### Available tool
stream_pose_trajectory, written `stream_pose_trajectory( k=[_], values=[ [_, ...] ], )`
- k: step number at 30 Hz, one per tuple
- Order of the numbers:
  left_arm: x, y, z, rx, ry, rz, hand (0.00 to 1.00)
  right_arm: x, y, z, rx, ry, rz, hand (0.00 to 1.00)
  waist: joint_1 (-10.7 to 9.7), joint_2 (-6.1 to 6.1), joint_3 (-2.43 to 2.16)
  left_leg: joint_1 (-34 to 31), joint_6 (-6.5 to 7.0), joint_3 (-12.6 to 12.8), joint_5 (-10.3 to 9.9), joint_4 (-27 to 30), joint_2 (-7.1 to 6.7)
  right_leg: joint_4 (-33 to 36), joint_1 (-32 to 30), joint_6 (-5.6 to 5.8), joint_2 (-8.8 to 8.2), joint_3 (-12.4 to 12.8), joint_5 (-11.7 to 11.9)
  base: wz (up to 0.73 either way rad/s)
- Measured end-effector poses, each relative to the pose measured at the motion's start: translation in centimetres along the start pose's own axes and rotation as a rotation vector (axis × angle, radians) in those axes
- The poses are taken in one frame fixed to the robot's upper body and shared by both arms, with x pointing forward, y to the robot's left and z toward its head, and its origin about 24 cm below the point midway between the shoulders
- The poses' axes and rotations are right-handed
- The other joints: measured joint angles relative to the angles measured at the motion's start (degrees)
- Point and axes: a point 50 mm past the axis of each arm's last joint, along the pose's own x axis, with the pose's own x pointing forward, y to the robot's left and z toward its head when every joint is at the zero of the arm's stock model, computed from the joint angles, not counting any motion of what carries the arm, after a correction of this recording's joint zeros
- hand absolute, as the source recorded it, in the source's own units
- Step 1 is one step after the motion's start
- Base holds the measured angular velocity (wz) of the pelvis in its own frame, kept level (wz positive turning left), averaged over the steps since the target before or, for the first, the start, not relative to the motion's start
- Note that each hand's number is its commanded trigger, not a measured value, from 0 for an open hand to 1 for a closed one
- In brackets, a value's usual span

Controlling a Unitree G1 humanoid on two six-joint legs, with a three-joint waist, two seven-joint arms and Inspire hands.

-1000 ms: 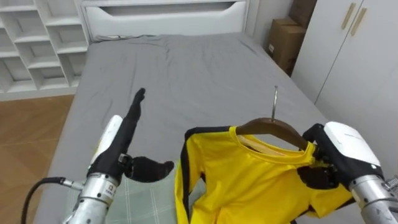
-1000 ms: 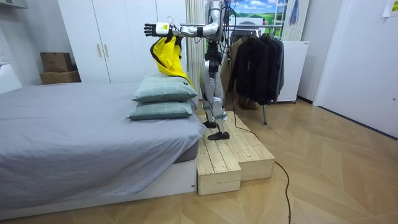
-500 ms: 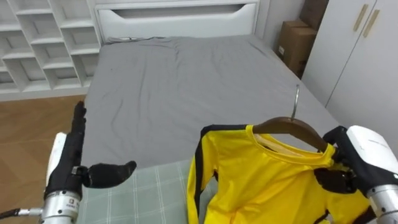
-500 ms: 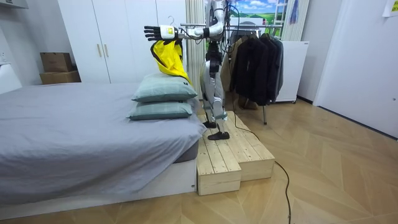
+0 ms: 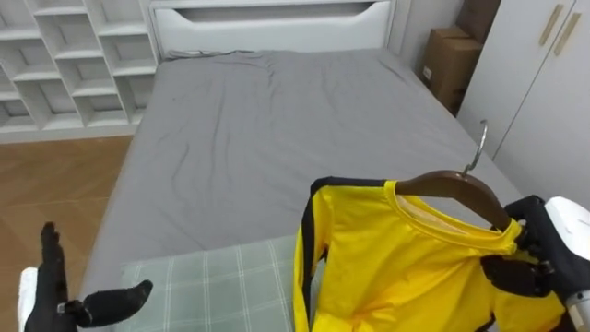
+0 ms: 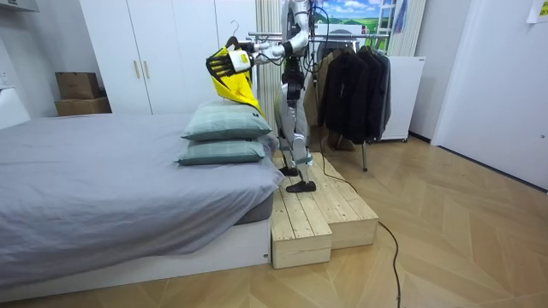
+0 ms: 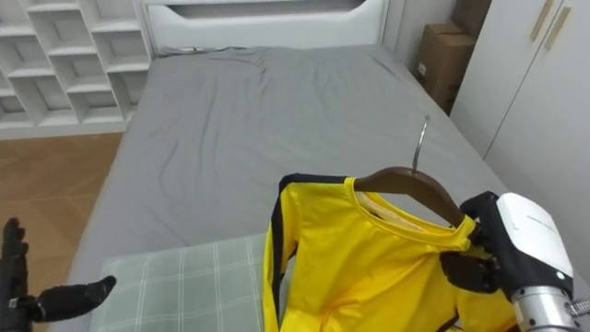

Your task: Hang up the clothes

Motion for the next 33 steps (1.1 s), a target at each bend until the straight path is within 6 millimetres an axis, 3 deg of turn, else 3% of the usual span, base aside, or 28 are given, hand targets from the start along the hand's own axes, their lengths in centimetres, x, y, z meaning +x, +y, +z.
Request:
stream_pose_trajectory(
  k=[2,5,15,20,26,33],
  values=[
    [-0.6,0.6,-2.9,0.040,0.115,0.017,0.00,-0.2,0.1,-0.2,0.023,0.011,0.004,1.00,-0.10,0.14,0.00,0.00,-0.01,0.03,-0.03,-0.08,0.00,0.05,-0.09,0.00,0.02,0.03,-0.08,0.00],
    [-1.6,1.3,-5.6,0.082,0.225,0.040,0.00,-0.5,0.1,-0.7,0.062,0.046,-0.005,1.00,0.00,-0.03,0.03,0.01,0.12,0.03,-0.25,-0.42,0.10,0.16,-0.30,0.03,0.15,0.04,-0.20,0.00],
    [-4.7,4.0,-11.6,0.056,0.519,0.152,0.00,-1.1,0.2,-1.3,0.085,0.080,-0.018,1.00,0.12,-0.59,0.05,0.83,0.35,0.02,-0.61,-0.61,0.08,0.12,0.42,0.16,0.16,0.05,-0.34,0.00],
    [-8.7,5.5,-15.5,0.120,0.713,0.182,0.00,-1.5,-0.1,-2.1,0.069,0.125,-0.030,1.00,0.09,-0.77,-0.05,0.78,0.69,0.04,-1.17,-0.65,0.02,0.18,0.39,0.52,0.11,0.07,-0.57,0.00],
    [-12.4,7.2,-18.1,0.183,0.883,0.191,0.00,-1.6,0.1,-2.2,0.076,0.145,-0.025,1.00,0.68,-0.76,-0.02,0.76,1.06,0.80,-1.62,-0.40,-0.16,1.17,-0.24,0.87,-0.17,0.52,-1.07,-0.02],
    [-14.9,7.6,-19.5,0.203,1.012,0.140,0.00,-1.8,0.0,-1.8,0.083,0.144,0.002,1.00,0.25,-1.55,0.06,0.78,1.24,1.93,-2.00,-0.46,-0.41,2.44,-1.14,1.15,-0.27,1.75,-1.57,-0.10]
  ],
)
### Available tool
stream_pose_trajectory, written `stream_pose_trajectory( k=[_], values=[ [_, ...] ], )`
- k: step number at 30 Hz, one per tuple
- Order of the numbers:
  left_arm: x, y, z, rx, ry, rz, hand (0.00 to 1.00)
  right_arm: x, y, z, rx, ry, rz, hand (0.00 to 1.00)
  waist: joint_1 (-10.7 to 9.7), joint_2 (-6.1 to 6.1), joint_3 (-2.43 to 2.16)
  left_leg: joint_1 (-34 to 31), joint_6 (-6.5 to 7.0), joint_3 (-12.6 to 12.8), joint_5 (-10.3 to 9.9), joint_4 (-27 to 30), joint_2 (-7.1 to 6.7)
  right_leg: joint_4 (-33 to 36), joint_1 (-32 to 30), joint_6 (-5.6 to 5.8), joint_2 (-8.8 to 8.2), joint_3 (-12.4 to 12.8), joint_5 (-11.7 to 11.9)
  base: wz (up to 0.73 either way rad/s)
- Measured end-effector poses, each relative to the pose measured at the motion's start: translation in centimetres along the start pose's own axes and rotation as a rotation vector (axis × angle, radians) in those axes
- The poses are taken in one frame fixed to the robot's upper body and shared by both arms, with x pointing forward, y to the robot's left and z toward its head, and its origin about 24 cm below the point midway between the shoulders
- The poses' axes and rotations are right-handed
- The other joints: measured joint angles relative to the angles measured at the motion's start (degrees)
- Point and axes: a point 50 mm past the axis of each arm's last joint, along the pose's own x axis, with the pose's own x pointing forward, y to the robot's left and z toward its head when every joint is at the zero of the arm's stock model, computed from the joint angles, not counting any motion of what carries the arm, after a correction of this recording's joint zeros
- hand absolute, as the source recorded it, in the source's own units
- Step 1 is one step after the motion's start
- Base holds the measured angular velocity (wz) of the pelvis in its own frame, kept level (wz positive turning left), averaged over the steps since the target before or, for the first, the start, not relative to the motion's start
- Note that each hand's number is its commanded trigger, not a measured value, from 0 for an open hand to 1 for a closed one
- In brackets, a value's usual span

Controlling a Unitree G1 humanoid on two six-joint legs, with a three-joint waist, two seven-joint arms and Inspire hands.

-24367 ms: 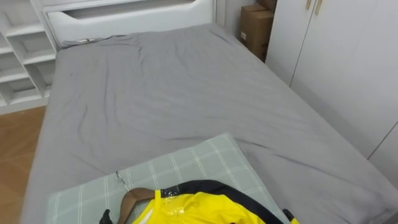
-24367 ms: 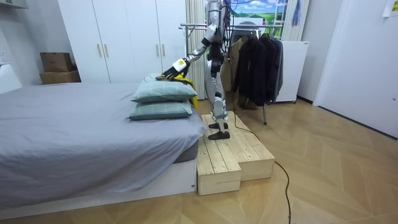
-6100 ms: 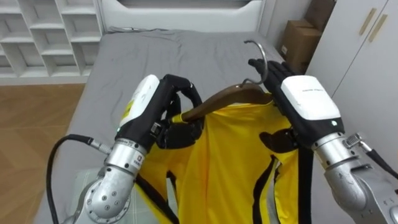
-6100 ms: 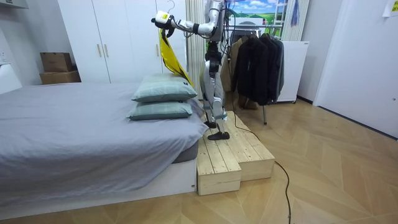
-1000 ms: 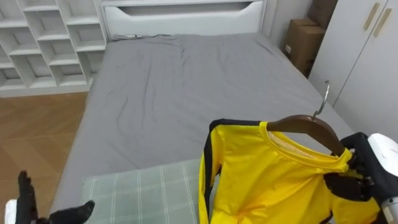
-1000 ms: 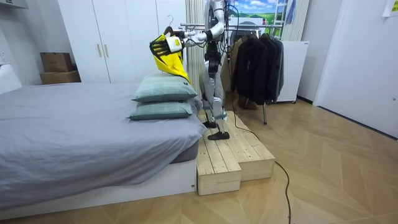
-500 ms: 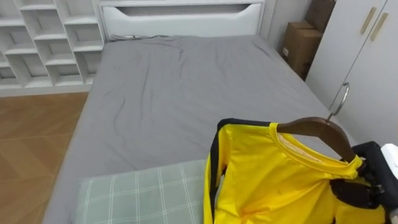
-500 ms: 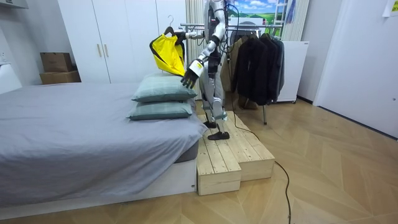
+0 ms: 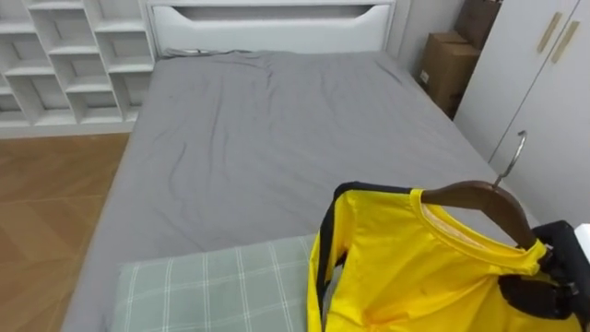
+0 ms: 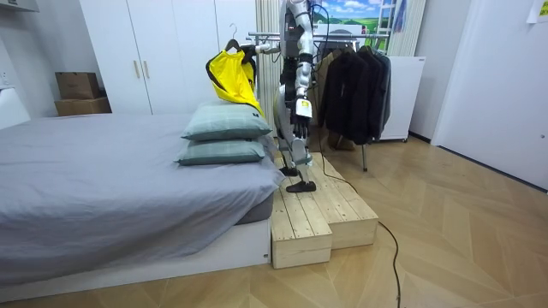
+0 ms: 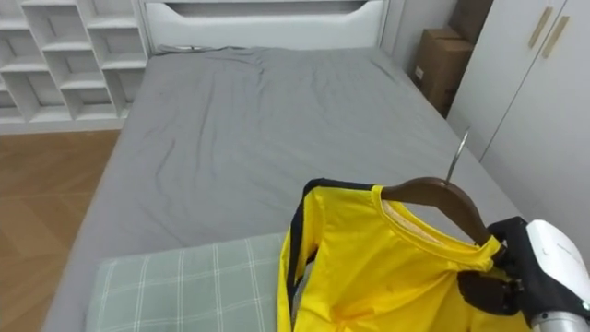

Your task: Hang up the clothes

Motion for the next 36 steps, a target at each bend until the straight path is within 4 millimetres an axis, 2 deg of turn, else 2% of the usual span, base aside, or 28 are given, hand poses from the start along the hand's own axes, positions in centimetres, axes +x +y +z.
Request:
stream_pose_trajectory(
  k=[4,7,9,12,13,15,16,17,18,19,20,21,22,23,24,25,26,27,28,29,32,34,36],
  values=[
    [0.0,-0.2,-0.8,0.038,0.047,-0.050,0.00,-0.1,-0.2,0.6,0.012,-0.024,0.000,1.00,-0.76,-0.49,0.07,-0.01,0.23,1.30,-0.29,0.06,0.02,0.12,-0.45,0.03,0.15,0.96,0.00,-0.14],
    [0.0,-0.7,-0.3,0.106,0.024,-0.092,0.00,-0.3,0.0,0.9,0.030,-0.030,0.000,1.00,-0.92,-1.06,-0.03,-0.06,0.27,2.58,-0.32,0.11,-0.06,0.79,-1.22,0.10,0.16,1.69,-0.01,-0.16],
    [0.0,-1.1,0.2,0.151,0.006,-0.118,0.00,-0.5,0.1,1.0,0.036,-0.032,0.000,1.00,-1.46,-1.01,-0.10,-0.26,0.44,3.09,-0.44,0.21,-0.08,0.93,-1.71,0.17,0.16,1.89,0.03,-0.14],
    [0.0,-2.2,1.5,0.215,-0.032,-0.156,0.00,-0.6,0.4,1.0,0.042,-0.031,0.004,1.00,-1.96,-1.43,-0.16,-0.82,0.46,5.69,-0.45,0.14,-0.21,1.92,-3.85,0.25,0.45,3.44,0.29,-0.41],
    [-0.1,-2.6,2.0,0.226,-0.044,-0.170,0.00,-0.6,0.5,1.0,0.046,-0.028,0.006,1.00,-2.00,-1.64,-0.24,-0.90,0.47,7.26,-0.45,0.07,-0.18,1.98,-4.72,0.21,0.84,4.59,0.72,-0.62],
    [-0.1,-3.2,2.8,0.235,-0.068,-0.184,0.00,-0.8,1.0,1.1,0.060,-0.021,0.013,1.00,-2.29,-1.83,-0.09,-0.80,0.47,9.93,-0.46,0.09,-0.03,1.71,-5.66,0.05,1.41,5.70,1.59,-0.75],
    [-0.1,-3.5,3.4,0.235,-0.083,-0.190,0.00,-0.8,1.5,1.2,0.067,-0.018,0.032,1.00,-2.02,-1.82,-0.07,-0.67,0.41,12.55,-0.49,0.10,0.36,1.35,-6.34,-0.44,2.04,5.62,2.51,-1.06],
    [-0.2,-3.8,3.9,0.235,-0.096,-0.197,0.00,-0.8,2.0,1.5,0.074,-0.025,0.051,1.00,-1.96,-1.79,-0.01,-0.40,0.16,15.48,-0.67,0.10,0.75,0.90,-6.95,-1.11,2.33,4.40,3.30,-1.15],
    [-0.2,-4.0,4.1,0.243,-0.104,-0.202,0.00,-0.9,2.2,1.6,0.078,-0.028,0.061,1.00,-1.97,-1.76,0.16,-0.09,0.05,16.90,-0.82,0.10,0.86,0.71,-7.09,-1.51,2.40,3.29,3.70,-1.24],
    [-0.2,-4.3,4.5,0.259,-0.118,-0.210,0.00,-0.8,2.5,1.8,0.085,-0.034,0.077,1.00,-1.93,-1.65,0.36,0.36,-0.01,20.05,-1.24,0.11,1.05,0.57,-7.75,-2.57,2.30,-0.28,4.38,-1.34],
    [-0.2,-4.4,4.7,0.266,-0.116,-0.212,0.00,-0.8,2.8,2.1,0.083,-0.044,0.093,1.00,-1.83,-1.59,0.41,0.61,-0.24,23.64,-1.88,0.14,1.28,0.40,-8.37,-3.86,2.25,-5.49,5.23,-1.42],
    [-0.2,-4.3,4.7,0.269,-0.109,-0.210,0.00,-0.7,2.9,2.2,0.082,-0.049,0.099,1.00,-1.66,-1.68,0.50,0.80,-0.35,25.57,-2.26,0.14,1.36,0.22,-8.60,-4.64,2.16,-8.52,5.70,-1.48],
    [-0.1,-4.2,4.4,0.275,-0.086,-0.205,0.00,-0.5,2.9,2.5,0.076,-0.055,0.110,1.00,-1.34,-1.72,1.21,1.11,-0.51,29.18,-3.18,0.12,1.67,0.13,-8.78,-5.69,1.84,-13.58,6.23,-1.27],
    [-0.1,-3.9,3.8,0.286,-0.050,-0.201,0.00,-0.5,3.0,2.3,0.066,-0.046,0.121,1.00,-1.16,-1.07,1.71,1.37,-0.98,32.52,-4.58,1.03,2.53,2.90,-9.51,-5.60,1.10,-17.24,4.61,-1.13],
    [0.0,-3.8,3.4,0.291,-0.032,-0.199,0.00,-0.6,3.0,2.2,0.062,-0.035,0.130,1.00,-1.17,-1.14,1.62,1.58,-1.24,33.94,-4.88,1.35,2.61,5.70,-9.98,-5.01,-0.16,-18.31,2.50,-0.84],
    [0.0,-3.6,2.8,0.298,-0.004,-0.195,0.00,-0.6,3.1,2.0,0.058,-0.017,0.140,1.00,-1.16,-1.22,1.61,2.19,-1.70,36.03,-5.65,1.89,2.58,10.45,-10.06,-4.56,-3.10,-18.98,-1.60,-0.82],
    [0.0,-3.3,2.3,0.304,0.016,-0.192,0.00,-0.6,3.2,1.9,0.059,-0.010,0.145,1.00,-1.23,-1.71,1.21,2.33,-2.23,37.58,-6.34,3.05,2.60,12.44,-9.79,-3.35,-5.56,-18.90,-3.88,-0.80],
    [0.0,-3.1,2.2,0.306,0.023,-0.189,0.00,-0.5,3.3,2.1,0.061,-0.014,0.149,1.00,-1.20,-1.91,1.27,2.27,-2.56,38.08,-6.63,4.15,2.78,12.41,-9.96,-2.89,-5.67,-18.98,-4.10,-0.56],
    [0.1,-2.9,2.0,0.312,0.040,-0.187,0.00,-0.4,3.6,2.1,0.063,-0.016,0.162,1.00,-2.45,-1.77,1.38,1.86,-2.80,37.90,-6.72,6.92,3.78,11.57,-9.77,-3.95,-4.96,-18.72,-3.45,-0.31],
    [0.1,-2.9,1.8,0.318,0.054,-0.192,0.00,-0.3,3.9,2.0,0.062,-0.010,0.172,1.00,-3.02,-1.21,1.23,1.23,-2.81,37.57,-6.68,8.63,4.55,10.37,-9.57,-4.66,-3.96,-18.04,-2.63,-0.26],
    [0.0,-2.5,0.8,0.334,0.099,-0.203,0.00,-0.1,4.2,2.1,0.055,-0.013,0.190,1.00,-3.91,-0.01,1.13,1.16,-3.17,36.89,-6.45,10.07,6.03,7.48,-8.06,-5.19,-1.54,-16.92,-1.19,-0.40],
    [0.2,-2.1,0.9,0.360,0.110,-0.200,0.00,0.1,4.1,2.5,0.062,-0.026,0.193,1.00,-5.23,-0.56,1.02,1.00,-3.22,37.55,-6.43,11.24,6.42,8.04,-8.71,-5.41,-1.14,-17.10,-1.51,-0.11],
    [0.2,-1.8,0.9,0.426,0.123,-0.189,0.00,0.4,4.0,3.1,0.065,-0.046,0.198,1.00,-5.24,-1.13,1.09,0.66,-3.24,38.76,-6.44,14.81,7.55,8.44,-8.89,-5.83,-0.89,-16.39,-1.81,-0.31]
  ],
)
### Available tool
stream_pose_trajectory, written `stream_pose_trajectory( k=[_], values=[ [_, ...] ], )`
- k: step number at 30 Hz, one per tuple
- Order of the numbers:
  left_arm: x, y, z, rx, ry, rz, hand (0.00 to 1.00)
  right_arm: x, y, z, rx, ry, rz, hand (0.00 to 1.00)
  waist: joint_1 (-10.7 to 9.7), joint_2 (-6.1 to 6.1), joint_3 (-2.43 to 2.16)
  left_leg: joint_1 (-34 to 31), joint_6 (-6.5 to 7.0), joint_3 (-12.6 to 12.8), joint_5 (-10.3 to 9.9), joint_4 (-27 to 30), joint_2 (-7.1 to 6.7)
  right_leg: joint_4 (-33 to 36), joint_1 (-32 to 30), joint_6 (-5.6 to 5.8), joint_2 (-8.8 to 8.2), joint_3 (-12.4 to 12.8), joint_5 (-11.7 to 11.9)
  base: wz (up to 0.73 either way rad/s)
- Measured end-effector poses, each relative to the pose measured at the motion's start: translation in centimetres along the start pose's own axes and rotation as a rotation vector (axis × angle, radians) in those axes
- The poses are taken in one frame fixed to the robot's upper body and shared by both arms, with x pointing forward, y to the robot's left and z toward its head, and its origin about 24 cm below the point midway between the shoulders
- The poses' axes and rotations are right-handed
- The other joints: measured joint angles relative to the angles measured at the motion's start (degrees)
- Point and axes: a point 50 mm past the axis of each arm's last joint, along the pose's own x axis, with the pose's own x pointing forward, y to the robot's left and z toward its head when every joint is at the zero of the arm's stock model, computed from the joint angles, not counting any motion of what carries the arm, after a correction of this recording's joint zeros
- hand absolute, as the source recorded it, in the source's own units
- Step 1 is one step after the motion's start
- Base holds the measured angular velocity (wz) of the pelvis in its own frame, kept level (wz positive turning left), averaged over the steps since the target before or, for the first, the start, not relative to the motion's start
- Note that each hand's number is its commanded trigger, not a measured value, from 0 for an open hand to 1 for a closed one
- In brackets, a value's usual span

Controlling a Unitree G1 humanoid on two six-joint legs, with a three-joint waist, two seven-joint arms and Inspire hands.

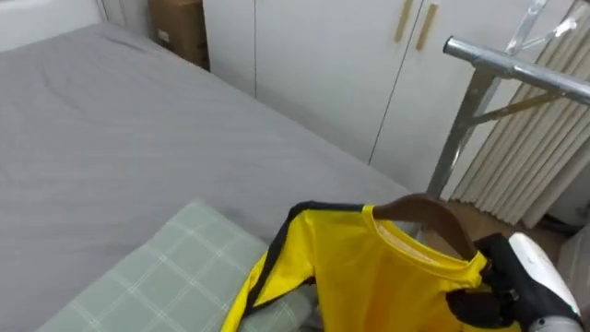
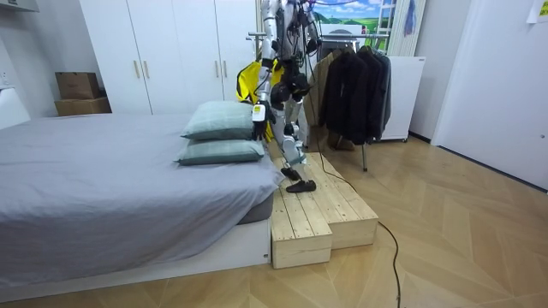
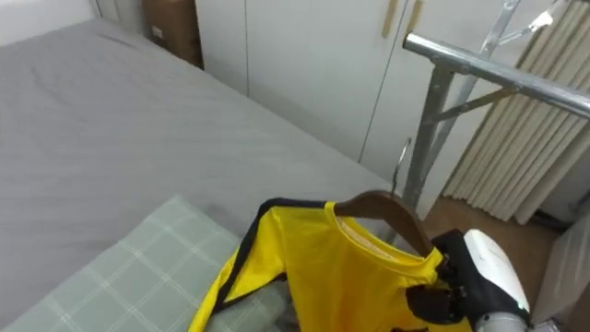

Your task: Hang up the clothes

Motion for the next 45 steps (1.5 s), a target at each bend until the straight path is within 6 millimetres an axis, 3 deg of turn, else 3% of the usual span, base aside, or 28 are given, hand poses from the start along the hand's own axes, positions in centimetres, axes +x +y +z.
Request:
stream_pose_trajectory(
  k=[2,3,4,5,6,7,8,9,10,11,12,14,15,16,17,18,19,20,21,23,25,28,29,32,37,45],
  values=[
    [0.0,0.3,-0.6,0.074,0.033,0.013,0.00,0.5,-0.3,0.8,-0.007,-0.029,-0.005,1.00,1.19,-0.23,0.04,-1.14,-0.02,1.15,0.02,10.57,3.41,-0.34,1.16,-0.65,0.75,0.10,-0.95,-0.65],
    [0.0,0.4,-0.7,0.083,0.046,0.013,0.00,0.6,-0.3,1.0,-0.009,-0.037,-0.007,1.00,1.54,-0.13,0.08,-1.59,-0.31,0.94,0.23,13.47,4.52,-0.39,1.50,-0.31,1.06,0.52,-1.27,-0.80],
    [0.0,0.6,-0.9,0.102,0.070,0.015,0.00,0.8,-0.2,1.5,-0.011,-0.052,-0.003,1.00,1.53,-0.15,0.11,-2.83,-0.92,-0.88,1.46,18.52,6.31,-0.32,1.85,-0.36,1.90,2.29,-1.60,-0.72],
    [0.0,0.7,-1.1,0.114,0.090,0.019,0.00,0.9,0.1,1.7,-0.012,-0.060,0.010,1.00,1.46,-0.47,0.04,-4.17,-0.62,-3.41,3.91,22.80,7.09,-0.37,2.30,-0.65,2.53,4.88,-1.78,-0.70],
    [0.0,0.7,-1.3,0.121,0.102,0.020,0.00,0.8,0.4,1.8,-0.013,-0.062,0.019,1.00,1.59,-0.72,-0.02,-4.92,-0.35,-4.96,5.81,24.56,7.04,-0.42,2.54,-0.73,2.79,6.15,-1.77,-0.92],
    [0.0,0.6,-1.5,0.136,0.126,0.018,0.00,0.9,1.0,2.2,-0.023,-0.068,0.045,1.00,2.09,-1.31,-0.06,-6.69,0.33,-8.03,10.47,27.44,6.49,-0.83,3.36,-1.22,3.10,9.02,-1.42,-1.15],
    [-0.1,0.3,-1.7,0.140,0.138,0.011,0.00,0.8,1.5,2.4,-0.033,-0.078,0.063,1.00,2.29,-1.50,-0.02,-8.46,1.40,-11.35,9.93,27.73,5.44,-0.96,3.60,-1.58,3.41,12.02,-1.32,-1.13],
    [-0.1,0.3,-1.7,0.140,0.138,0.010,0.00,0.8,1.6,2.5,-0.038,-0.080,0.066,1.00,2.33,-1.46,-0.01,-9.19,1.70,-12.57,8.72,27.08,5.22,-0.97,3.39,-1.69,3.73,12.97,-1.30,-0.99],
    [-0.1,0.3,-1.6,0.141,0.136,0.011,0.00,0.8,1.9,2.6,-0.052,-0.079,0.076,1.00,2.35,-1.66,-0.07,-11.34,1.41,-15.31,5.74,24.67,4.40,-0.90,2.71,-1.79,4.40,15.11,-1.43,-0.82],
    [-0.1,0.3,-1.3,0.157,0.132,0.016,0.00,0.7,2.0,2.8,-0.057,-0.078,0.081,1.00,2.20,-1.91,-0.13,-13.71,1.20,-19.56,4.04,21.31,2.97,-1.12,2.02,-2.02,5.29,17.83,-0.99,-0.80],
    [-0.1,0.2,-1.1,0.172,0.132,0.019,0.00,0.7,2.1,2.8,-0.053,-0.077,0.084,1.00,2.11,-1.98,-0.13,-14.52,1.06,-21.51,3.76,19.40,2.27,-1.47,1.87,-2.18,6.02,19.80,-0.43,-0.72],
    [-0.2,-0.1,0.5,0.181,0.102,0.020,0.00,0.7,2.3,2.9,-0.054,-0.070,0.091,1.00,2.15,-2.17,-0.20,-15.01,0.86,-27.14,3.86,8.29,-2.04,-3.60,1.93,-2.14,9.19,29.97,1.60,-0.61],
    [-0.2,-0.2,1.1,0.179,0.086,0.020,0.00,0.7,2.4,2.9,-0.056,-0.068,0.093,1.00,2.19,-2.25,-0.27,-15.02,0.87,-28.15,3.96,5.50,-3.46,-4.39,2.03,-2.05,9.98,32.99,2.44,-0.45],
    [-0.4,-0.7,2.4,0.177,0.040,0.020,0.00,0.7,2.4,2.9,-0.056,-0.068,0.094,1.00,2.16,-2.36,-0.34,-15.27,1.46,-30.51,4.36,0.39,-6.47,-6.98,3.00,-0.07,11.25,39.91,4.53,-0.36],
    [-0.7,-1.5,3.8,0.179,-0.017,0.016,0.00,0.7,2.7,2.7,-0.059,-0.061,0.098,1.00,2.33,-1.87,-0.62,-14.98,3.79,-32.28,6.46,-5.57,-8.86,-12.79,5.30,4.16,12.08,47.84,7.51,-0.39],
    [-0.9,-2.2,4.4,0.174,-0.044,0.004,0.00,0.7,2.8,2.6,-0.060,-0.059,0.099,1.00,3.98,-0.03,-0.94,-15.15,3.89,-32.85,8.18,-8.12,-8.54,-12.62,5.19,4.27,12.17,47.52,7.02,-0.88],
    [-1.4,-3.6,6.6,0.170,-0.115,-0.017,0.00,0.9,1.8,2.9,-0.080,-0.079,0.059,1.00,6.69,1.47,-0.03,-14.78,0.37,-33.14,10.91,-8.74,-7.14,2.91,-1.55,4.40,5.97,29.78,0.17,-0.80],
    [-1.6,-3.9,7.3,0.171,-0.156,-0.023,0.00,1.1,1.8,3.3,-0.083,-0.101,0.048,1.00,5.55,0.05,-0.08,-14.87,-1.60,-34.54,10.70,-6.86,-7.37,8.81,-4.04,1.08,3.99,30.19,-6.82,-0.77],
    [-1.8,-4.5,7.5,0.168,-0.164,-0.036,0.00,1.2,1.8,3.3,-0.086,-0.096,0.054,1.00,5.52,0.84,-0.06,-13.94,-1.93,-35.83,10.22,-7.25,-7.56,10.20,-4.73,1.50,5.13,30.64,-7.25,-0.61],
    [-1.7,-4.8,6.6,0.141,-0.138,-0.060,0.00,1.0,2.1,3.3,-0.075,-0.085,0.081,1.00,4.38,1.33,-0.27,-11.54,-1.39,-36.50,10.87,-9.84,-7.25,3.70,-1.17,1.17,7.60,35.28,-3.47,-1.03],
    [-1.5,-4.5,6.3,0.121,-0.122,-0.058,0.00,0.9,1.2,3.8,-0.059,-0.102,0.044,1.00,1.66,0.57,-0.36,-11.46,-0.45,-36.45,11.01,-9.83,-7.28,0.27,0.26,1.00,8.65,36.94,-1.21,-0.72],
    [-1.4,-4.6,6.0,0.091,-0.102,-0.070,0.00,1.0,-0.1,3.5,-0.006,-0.092,-0.018,1.00,0.72,-0.44,-0.61,-10.42,-0.03,-36.49,10.78,-11.00,-6.75,-3.20,0.98,1.29,9.86,40.13,1.73,-0.57],
    [-1.3,-4.7,5.7,0.079,-0.092,-0.081,0.00,1.0,-0.4,3.3,0.008,-0.084,-0.030,1.00,0.00,-0.29,-0.53,-10.01,0.71,-36.31,10.30,-11.20,-6.79,-3.72,1.01,1.72,9.93,40.39,2.11,-0.33],
    [-1.3,-4.8,5.7,0.065,-0.103,-0.095,0.00,0.9,-0.4,3.2,0.026,-0.078,-0.024,1.00,0.05,-0.26,-0.44,-9.65,1.30,-35.22,9.59,-11.75,-7.12,-3.83,0.29,2.55,9.74,40.71,2.46,-0.16],
    [-1.3,-4.8,5.7,0.059,-0.136,-0.106,0.00,0.9,0.2,3.6,0.033,-0.090,0.006,1.00,2.56,-0.55,-0.33,-9.67,1.61,-33.07,8.97,-11.76,-7.16,-3.78,-0.29,3.70,10.01,42.15,2.59,-0.20],
    [-1.0,-4.5,4.2,0.039,-0.141,-0.102,0.00,1.0,-0.1,4.0,0.036,-0.110,0.013,1.00,3.38,-0.74,-0.40,-9.50,0.97,-30.68,8.67,-12.23,-5.80,-5.70,0.22,2.58,11.59,44.56,4.26,-0.18]
  ],
)
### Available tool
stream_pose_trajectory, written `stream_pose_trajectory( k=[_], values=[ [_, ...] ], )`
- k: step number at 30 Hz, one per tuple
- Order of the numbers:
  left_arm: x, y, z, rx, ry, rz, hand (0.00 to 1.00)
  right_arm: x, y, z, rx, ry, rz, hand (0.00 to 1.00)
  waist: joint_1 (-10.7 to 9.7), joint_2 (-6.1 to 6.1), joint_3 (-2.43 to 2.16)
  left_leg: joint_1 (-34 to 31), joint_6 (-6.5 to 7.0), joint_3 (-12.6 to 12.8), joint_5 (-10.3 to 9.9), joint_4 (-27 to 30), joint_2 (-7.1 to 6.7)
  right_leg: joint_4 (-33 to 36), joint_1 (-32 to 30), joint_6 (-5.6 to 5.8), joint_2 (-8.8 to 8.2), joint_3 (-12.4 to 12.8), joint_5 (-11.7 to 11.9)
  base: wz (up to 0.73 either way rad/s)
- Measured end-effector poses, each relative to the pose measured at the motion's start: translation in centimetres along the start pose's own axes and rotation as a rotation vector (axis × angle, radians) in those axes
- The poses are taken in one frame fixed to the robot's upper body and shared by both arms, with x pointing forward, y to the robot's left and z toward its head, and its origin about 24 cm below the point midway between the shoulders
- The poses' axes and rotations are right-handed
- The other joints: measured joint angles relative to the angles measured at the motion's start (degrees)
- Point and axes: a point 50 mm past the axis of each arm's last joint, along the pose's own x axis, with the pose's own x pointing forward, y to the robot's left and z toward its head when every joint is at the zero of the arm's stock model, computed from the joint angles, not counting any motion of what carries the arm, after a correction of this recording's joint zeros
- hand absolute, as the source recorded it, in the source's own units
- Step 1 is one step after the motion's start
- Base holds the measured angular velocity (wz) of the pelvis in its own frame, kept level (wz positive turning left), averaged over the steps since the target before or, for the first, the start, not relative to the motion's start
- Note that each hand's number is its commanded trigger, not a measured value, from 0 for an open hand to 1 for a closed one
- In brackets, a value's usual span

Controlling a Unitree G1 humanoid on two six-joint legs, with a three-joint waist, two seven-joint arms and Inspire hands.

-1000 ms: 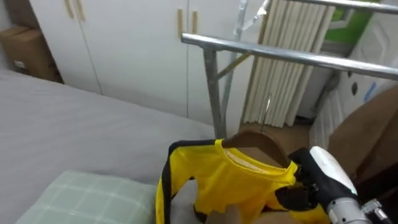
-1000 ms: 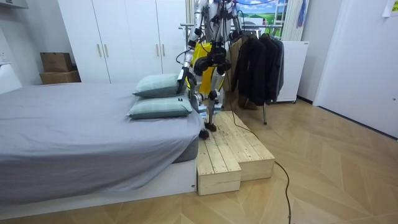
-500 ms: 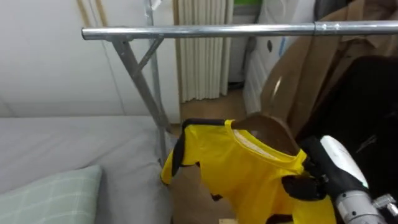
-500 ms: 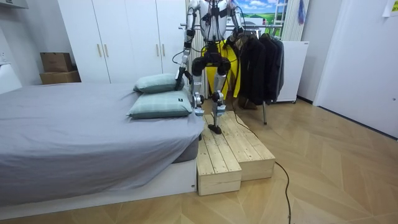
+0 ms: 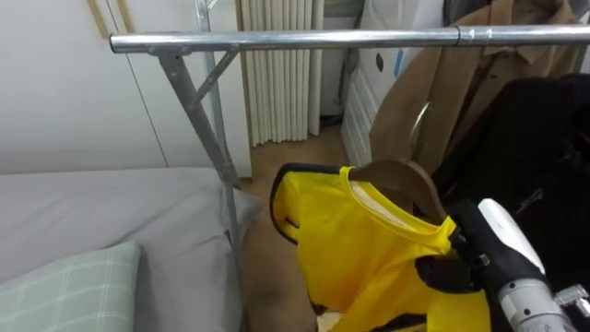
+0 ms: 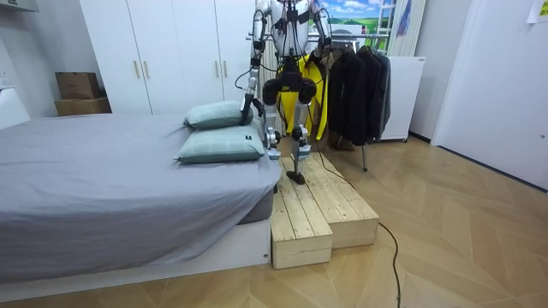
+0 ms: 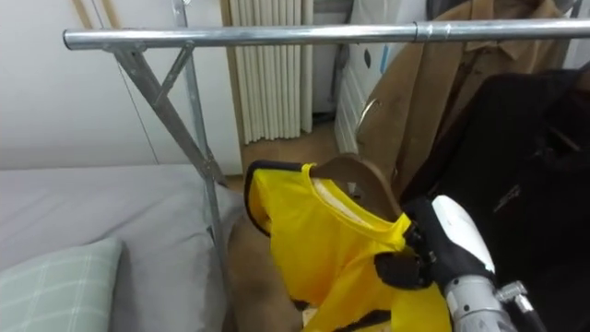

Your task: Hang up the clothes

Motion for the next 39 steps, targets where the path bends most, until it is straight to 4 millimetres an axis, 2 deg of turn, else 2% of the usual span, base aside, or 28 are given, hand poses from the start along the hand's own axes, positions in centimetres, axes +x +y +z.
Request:
stream_pose_trajectory(
  k=[6,9,12,18,21,33,39],
  values=[
    [0.0,0.0,-0.3,0.001,-0.002,-0.002,0.00,0.4,-0.3,0.6,-0.003,-0.023,-0.009,1.00,0.05,-0.19,-0.03,0.10,-0.09,0.04,-0.01,-0.20,0.15,-0.23,-0.06,-0.33,0.14,-0.06,0.28,-0.01],
    [0.0,0.0,-0.3,0.003,-0.008,-0.001,0.00,0.4,-0.7,1.2,-0.006,-0.054,-0.007,1.00,-0.05,-0.62,0.07,0.05,-0.08,0.03,0.00,-0.20,0.12,-0.55,0.16,-0.18,0.15,0.35,0.11,0.00],
    [0.0,0.1,-0.3,0.010,-0.009,0.001,0.00,0.2,-1.6,2.1,-0.034,-0.103,-0.018,1.00,-0.10,-0.79,-0.02,0.14,-0.06,-0.32,0.01,-0.10,0.13,-1.71,0.99,0.13,0.12,0.82,0.40,0.05],
    [0.1,0.5,-0.3,0.044,-0.014,0.015,0.00,-0.1,-2.4,3.5,-0.055,-0.179,-0.028,1.00,0.04,-1.81,-0.02,0.57,-0.09,-0.71,-0.06,-0.08,0.34,-3.07,1.84,0.26,-0.06,-0.91,0.91,0.03],
    [0.1,0.6,-0.4,0.058,-0.013,0.018,0.00,-0.1,-3.0,3.8,-0.087,-0.204,-0.020,1.00,0.11,-1.96,-0.03,0.59,-0.11,-0.88,-0.09,-0.09,0.43,-2.93,2.00,-0.20,-0.22,-1.07,1.21,0.01],
    [0.1,1.3,-0.4,0.101,-0.024,0.002,0.00,1.2,-4.4,6.0,-0.130,-0.285,0.019,1.00,0.38,-2.75,-0.05,0.58,-0.21,-1.76,-0.03,0.11,0.65,-3.02,2.17,-0.49,-0.17,-1.44,1.33,0.02],
    [0.2,1.8,-0.2,0.131,-0.041,0.009,0.00,1.5,-4.9,6.6,-0.114,-0.314,0.063,1.00,1.24,-3.60,-0.03,0.58,-0.33,-2.66,0.06,0.41,0.64,-3.30,2.75,-0.70,-0.56,-3.04,1.15,0.10]
  ],
)
